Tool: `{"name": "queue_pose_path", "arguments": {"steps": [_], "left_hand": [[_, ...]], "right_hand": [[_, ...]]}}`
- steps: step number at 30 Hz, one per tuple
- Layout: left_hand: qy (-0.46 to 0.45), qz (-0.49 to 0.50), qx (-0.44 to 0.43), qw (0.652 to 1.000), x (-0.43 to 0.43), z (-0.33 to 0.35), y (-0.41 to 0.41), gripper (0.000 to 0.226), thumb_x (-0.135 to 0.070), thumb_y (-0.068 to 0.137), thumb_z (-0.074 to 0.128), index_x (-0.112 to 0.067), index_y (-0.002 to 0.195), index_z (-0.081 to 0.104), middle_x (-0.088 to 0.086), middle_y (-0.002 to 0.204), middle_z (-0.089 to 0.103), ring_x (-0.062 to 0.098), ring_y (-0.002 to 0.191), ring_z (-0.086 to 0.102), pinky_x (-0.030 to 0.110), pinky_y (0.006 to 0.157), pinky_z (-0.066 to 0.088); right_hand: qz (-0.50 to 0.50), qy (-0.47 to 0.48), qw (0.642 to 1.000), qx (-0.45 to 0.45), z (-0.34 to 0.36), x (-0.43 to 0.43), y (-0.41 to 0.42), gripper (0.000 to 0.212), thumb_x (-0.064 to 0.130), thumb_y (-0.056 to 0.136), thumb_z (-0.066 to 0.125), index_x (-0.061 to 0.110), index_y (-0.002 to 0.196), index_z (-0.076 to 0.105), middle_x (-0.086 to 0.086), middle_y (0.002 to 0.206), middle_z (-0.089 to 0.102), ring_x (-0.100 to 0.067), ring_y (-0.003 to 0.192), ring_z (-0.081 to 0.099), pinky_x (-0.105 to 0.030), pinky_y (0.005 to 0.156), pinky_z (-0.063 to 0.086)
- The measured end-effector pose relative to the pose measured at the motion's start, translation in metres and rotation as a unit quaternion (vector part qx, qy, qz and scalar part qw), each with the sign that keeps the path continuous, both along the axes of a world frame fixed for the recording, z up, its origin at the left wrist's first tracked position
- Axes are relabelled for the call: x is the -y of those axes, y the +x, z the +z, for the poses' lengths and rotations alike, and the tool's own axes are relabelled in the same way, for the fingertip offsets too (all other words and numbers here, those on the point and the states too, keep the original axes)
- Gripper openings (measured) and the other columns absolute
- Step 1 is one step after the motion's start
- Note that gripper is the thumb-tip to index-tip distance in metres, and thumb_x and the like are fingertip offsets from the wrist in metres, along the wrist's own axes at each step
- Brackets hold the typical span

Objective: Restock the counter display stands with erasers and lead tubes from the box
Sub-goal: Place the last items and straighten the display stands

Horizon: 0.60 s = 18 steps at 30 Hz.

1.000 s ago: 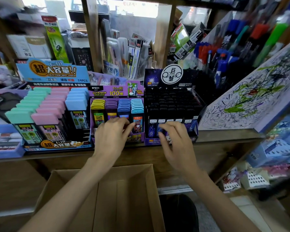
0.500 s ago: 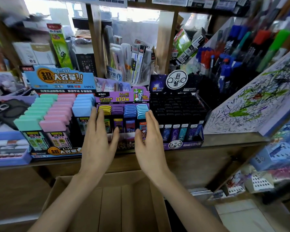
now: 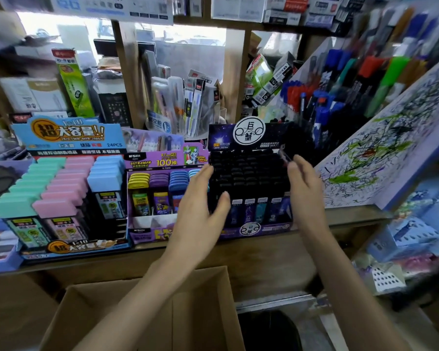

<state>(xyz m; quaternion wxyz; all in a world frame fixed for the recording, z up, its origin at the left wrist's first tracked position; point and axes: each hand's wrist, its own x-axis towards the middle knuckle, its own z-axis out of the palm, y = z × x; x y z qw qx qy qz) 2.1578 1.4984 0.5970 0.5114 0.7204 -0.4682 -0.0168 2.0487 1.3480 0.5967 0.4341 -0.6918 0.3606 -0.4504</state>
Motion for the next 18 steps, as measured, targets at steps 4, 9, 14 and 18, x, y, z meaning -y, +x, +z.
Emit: {"name": "queue_pose_path", "arguments": {"steps": [4, 9, 14, 18], "left_hand": [[0.046, -0.014, -0.033, 0.998, 0.012, -0.004, -0.008, 0.06, -0.024, 0.095, 0.051, -0.016, 0.148, 0.022, -0.005, 0.154, 0.025, 0.011, 0.14, 0.024, 0.025, 0.114, 0.022], [0.067, -0.023, -0.081, 0.994, 0.022, -0.002, -0.008, 0.065, -0.028, 0.094, 0.052, -0.018, 0.149, 0.019, -0.005, 0.155, 0.024, 0.014, 0.141, 0.024, 0.031, 0.115, 0.023], [0.037, 0.004, -0.117, 0.992, 0.031, -0.002, -0.013, 0.067, -0.027, 0.093, 0.053, -0.019, 0.149, 0.017, -0.011, 0.151, 0.025, 0.008, 0.141, 0.02, 0.021, 0.112, 0.019], [0.026, 0.01, -0.17, 0.985, 0.043, 0.0, -0.014, 0.069, -0.024, 0.092, 0.055, -0.017, 0.149, 0.017, -0.004, 0.154, 0.025, 0.008, 0.139, 0.023, 0.019, 0.107, 0.02]], "right_hand": [[0.039, 0.029, 0.998, -0.028, -0.012, 0.006, 0.009, 0.048, 0.039, 0.1, 0.036, 0.025, 0.145, 0.033, 0.011, 0.148, 0.034, -0.005, 0.134, 0.03, -0.03, 0.113, 0.024], [0.059, 0.068, 0.996, 0.017, -0.011, 0.014, 0.005, 0.044, 0.037, 0.099, 0.041, 0.027, 0.141, 0.04, 0.012, 0.142, 0.042, -0.001, 0.125, 0.037, -0.028, 0.108, 0.03], [0.05, 0.073, 0.995, 0.045, -0.011, 0.029, 0.005, 0.043, 0.039, 0.097, 0.043, 0.024, 0.138, 0.045, 0.013, 0.136, 0.048, -0.001, 0.121, 0.043, -0.018, 0.097, 0.035], [0.066, 0.074, 0.995, 0.029, -0.015, 0.035, 0.015, 0.045, 0.041, 0.095, 0.047, 0.025, 0.138, 0.044, 0.013, 0.135, 0.048, -0.007, 0.127, 0.043, -0.027, 0.103, 0.036]]}}
